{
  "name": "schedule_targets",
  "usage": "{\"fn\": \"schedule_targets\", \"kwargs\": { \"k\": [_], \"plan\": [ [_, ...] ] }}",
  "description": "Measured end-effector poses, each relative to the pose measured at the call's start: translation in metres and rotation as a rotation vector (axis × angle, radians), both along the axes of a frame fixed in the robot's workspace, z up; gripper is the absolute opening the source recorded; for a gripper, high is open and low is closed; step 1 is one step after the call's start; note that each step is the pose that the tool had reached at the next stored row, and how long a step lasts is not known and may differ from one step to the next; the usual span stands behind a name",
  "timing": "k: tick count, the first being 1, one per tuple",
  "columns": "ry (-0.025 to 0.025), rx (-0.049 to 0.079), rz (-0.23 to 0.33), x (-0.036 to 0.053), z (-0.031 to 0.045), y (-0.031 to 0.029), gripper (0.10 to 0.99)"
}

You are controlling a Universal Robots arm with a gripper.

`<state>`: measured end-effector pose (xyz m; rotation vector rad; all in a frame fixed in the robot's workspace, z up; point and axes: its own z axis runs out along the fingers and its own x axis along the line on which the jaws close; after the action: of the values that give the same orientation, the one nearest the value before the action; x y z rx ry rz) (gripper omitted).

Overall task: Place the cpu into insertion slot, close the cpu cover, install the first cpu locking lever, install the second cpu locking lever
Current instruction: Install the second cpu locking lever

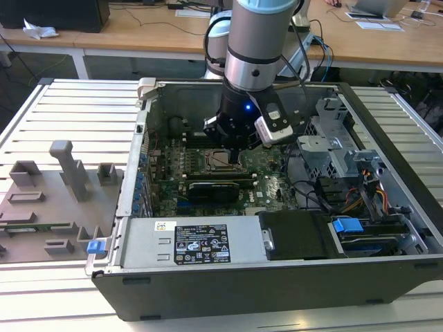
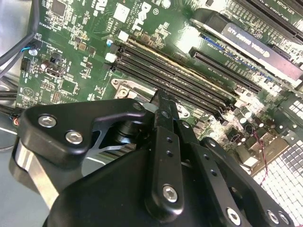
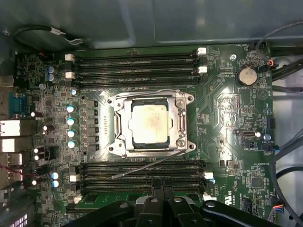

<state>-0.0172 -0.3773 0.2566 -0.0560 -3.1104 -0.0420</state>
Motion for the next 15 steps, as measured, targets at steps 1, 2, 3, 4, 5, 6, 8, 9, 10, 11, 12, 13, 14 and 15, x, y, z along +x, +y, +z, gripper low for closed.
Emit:
{"fn": "schedule_targets", "kwargs": {
  "k": [1,2,3,4,5,6,8,9,10,11,12,13,14,15],
  "plan": [
    [-0.0001,0.000,0.000,0.0000,-0.0006,-0.0001,0.106],
    [0.0000,0.001,0.000,0.0000,-0.0022,-0.0006,0.106],
    [-0.0001,0.002,0.000,0.0000,-0.0032,-0.0010,0.106],
    [0.0000,0.003,0.000,0.0000,-0.0039,-0.0013,0.106],
    [0.0000,0.006,0.000,0.0001,-0.0048,-0.0023,0.106],
    [0.0000,0.012,0.000,0.0000,-0.0054,-0.0035,0.106],
    [0.0000,0.044,0.000,0.0000,-0.0064,-0.0051,0.106],
    [0.0000,0.064,0.000,0.0000,-0.0074,-0.0055,0.106],
    [-0.0001,0.069,0.000,0.0000,-0.0086,-0.0056,0.106],
    [-0.0002,0.071,0.000,0.0000,-0.0097,-0.0056,0.106],
    [-0.0001,0.073,0.000,0.0000,-0.0118,-0.0057,0.106],
    [-0.0001,0.074,0.000,0.0000,-0.0155,-0.0057,0.106],
    [0.0000,0.074,0.000,0.0000,-0.0177,-0.0057,0.106],
    [-0.0001,0.074,0.000,0.0000,-0.0189,-0.0057,0.106]
  ]
}}
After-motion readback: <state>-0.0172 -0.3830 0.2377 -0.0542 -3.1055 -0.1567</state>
